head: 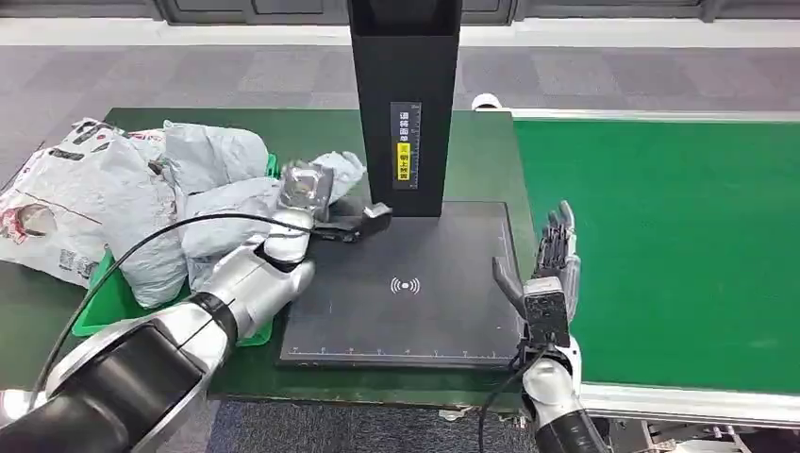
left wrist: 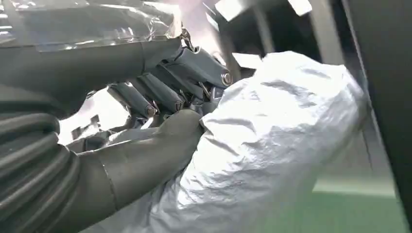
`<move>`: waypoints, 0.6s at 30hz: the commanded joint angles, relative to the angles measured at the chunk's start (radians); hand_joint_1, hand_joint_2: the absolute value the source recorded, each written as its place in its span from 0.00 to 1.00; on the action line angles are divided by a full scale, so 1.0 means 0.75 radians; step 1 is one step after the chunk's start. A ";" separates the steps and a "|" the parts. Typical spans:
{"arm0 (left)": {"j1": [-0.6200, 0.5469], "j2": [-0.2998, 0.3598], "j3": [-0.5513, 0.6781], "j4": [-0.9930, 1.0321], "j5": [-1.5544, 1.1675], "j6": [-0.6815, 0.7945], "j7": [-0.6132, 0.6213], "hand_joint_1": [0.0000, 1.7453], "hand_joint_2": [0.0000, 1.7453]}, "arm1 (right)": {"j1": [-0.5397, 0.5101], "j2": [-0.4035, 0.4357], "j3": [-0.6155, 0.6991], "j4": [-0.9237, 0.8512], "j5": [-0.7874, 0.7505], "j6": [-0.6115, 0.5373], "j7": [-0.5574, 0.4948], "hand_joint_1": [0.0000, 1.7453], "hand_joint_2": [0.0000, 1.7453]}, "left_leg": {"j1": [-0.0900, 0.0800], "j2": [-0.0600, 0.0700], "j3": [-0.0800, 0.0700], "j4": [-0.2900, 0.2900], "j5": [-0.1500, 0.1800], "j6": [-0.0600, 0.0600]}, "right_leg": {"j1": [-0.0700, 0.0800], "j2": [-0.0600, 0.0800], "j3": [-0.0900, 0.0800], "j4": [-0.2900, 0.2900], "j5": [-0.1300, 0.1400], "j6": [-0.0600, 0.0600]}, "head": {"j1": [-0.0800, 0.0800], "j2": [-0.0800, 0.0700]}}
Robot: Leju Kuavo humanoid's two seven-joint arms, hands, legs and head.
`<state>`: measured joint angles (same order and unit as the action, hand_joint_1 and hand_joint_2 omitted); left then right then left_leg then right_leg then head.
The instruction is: Moved the parcel from conveyor to table for the left to box.
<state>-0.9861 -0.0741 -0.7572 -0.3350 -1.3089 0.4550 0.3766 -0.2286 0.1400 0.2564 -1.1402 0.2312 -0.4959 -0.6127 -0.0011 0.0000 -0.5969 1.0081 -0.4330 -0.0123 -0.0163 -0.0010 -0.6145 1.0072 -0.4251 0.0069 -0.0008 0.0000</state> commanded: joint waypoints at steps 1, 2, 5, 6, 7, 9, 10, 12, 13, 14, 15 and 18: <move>-0.093 0.100 0.295 -0.146 -0.144 0.136 -0.012 1.00 1.00 | 0.005 -0.013 -0.084 -0.049 0.012 0.000 0.028 0.00 1.00 | 0.001 0.003 -0.001 0.001 -0.001 0.000 | 0.001 0.003 -0.001 0.000 0.000 -0.001 | 0.000 0.000; -0.093 0.100 0.295 -0.146 -0.144 0.136 -0.012 1.00 1.00 | 0.005 -0.013 -0.084 -0.049 0.012 0.000 0.028 0.00 1.00 | 0.001 0.001 -0.001 0.001 -0.001 0.000 | 0.000 0.001 -0.001 0.000 0.000 -0.001 | 0.000 0.000; -0.086 0.095 0.295 -0.145 -0.150 0.142 -0.005 1.00 1.00 | 0.005 -0.013 -0.084 -0.048 0.012 -0.001 0.028 0.00 1.00 | 0.002 0.002 0.000 0.000 0.000 -0.001 | 0.002 0.001 0.000 -0.001 0.001 -0.002 | 0.000 0.000; -0.086 0.095 0.295 -0.145 -0.150 0.142 -0.005 1.00 1.00 | 0.005 -0.013 -0.084 -0.048 0.012 -0.001 0.028 0.00 1.00 | 0.002 0.000 -0.001 0.000 0.000 -0.001 | 0.002 0.000 -0.001 -0.001 0.000 -0.002 | 0.000 0.000; -0.086 0.095 0.295 -0.145 -0.150 0.142 -0.005 1.00 1.00 | 0.005 -0.013 -0.084 -0.048 0.012 -0.001 0.028 0.00 1.00 | 0.003 -0.001 -0.001 -0.001 0.000 -0.001 | 0.003 -0.001 0.000 -0.002 0.001 -0.002 | 0.000 0.000; -0.086 0.095 0.295 -0.145 -0.150 0.142 -0.005 1.00 1.00 | 0.005 -0.013 -0.084 -0.048 0.012 -0.001 0.028 0.00 1.00 | 0.001 -0.001 -0.002 0.000 0.001 0.000 | 0.002 -0.002 -0.001 -0.001 0.000 -0.001 | 0.000 0.000; -0.086 0.095 0.295 -0.145 -0.150 0.142 -0.005 1.00 1.00 | 0.005 -0.013 -0.084 -0.048 0.012 -0.001 0.028 0.00 1.00 | 0.003 0.000 -0.002 0.000 0.000 0.000 | 0.003 -0.001 0.000 -0.002 0.001 -0.001 | 0.000 0.000; -0.085 0.120 0.360 -0.159 -0.209 0.247 0.045 1.00 1.00 | 0.000 -0.011 -0.087 -0.040 0.010 0.000 0.028 0.00 1.00 | 0.003 0.001 -0.001 0.000 0.000 0.000 | 0.002 0.000 0.000 -0.002 0.001 -0.001 | 0.000 0.000; -0.076 0.153 0.407 -0.186 -0.229 0.261 0.052 1.00 1.00 | -0.005 -0.011 -0.086 -0.032 0.007 0.004 0.030 0.00 1.00 | 0.002 0.001 -0.002 0.000 0.000 0.000 | 0.001 0.001 -0.001 -0.001 0.001 -0.001 | 0.000 0.000; -0.063 0.192 0.443 -0.213 -0.247 0.253 0.049 1.00 1.00 | -0.011 -0.013 -0.085 -0.023 0.004 0.009 0.031 0.00 1.00 | 0.003 0.001 -0.002 0.000 0.000 0.000 | 0.002 0.001 0.000 -0.002 0.001 -0.001 | 0.000 0.000; -0.045 0.226 0.486 -0.242 -0.270 0.238 0.038 1.00 1.00 | -0.016 -0.013 -0.084 -0.014 -0.001 0.014 0.032 0.00 1.00 | 0.002 0.004 -0.002 0.000 0.000 -0.001 | 0.000 0.004 -0.002 0.000 0.001 -0.001 | 0.000 0.000; 0.013 0.360 0.492 -0.266 -0.349 0.172 0.119 1.00 1.00 | -0.028 -0.011 -0.082 0.010 -0.007 0.025 0.028 0.00 1.00 | 0.003 0.007 0.000 -0.002 0.000 -0.001 | 0.002 0.007 0.000 -0.003 0.002 -0.002 | 0.000 0.000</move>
<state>-1.0156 0.0245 -0.5161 -0.4864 -1.4825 0.6367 0.4044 -0.2076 0.1396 0.2247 -1.1883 0.2384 -0.4959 -0.5932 -0.0004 0.0000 -0.5993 1.0080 -0.4321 -0.0123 -0.0166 -0.0009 -0.6160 1.0073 -0.4242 0.0067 -0.0008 0.0000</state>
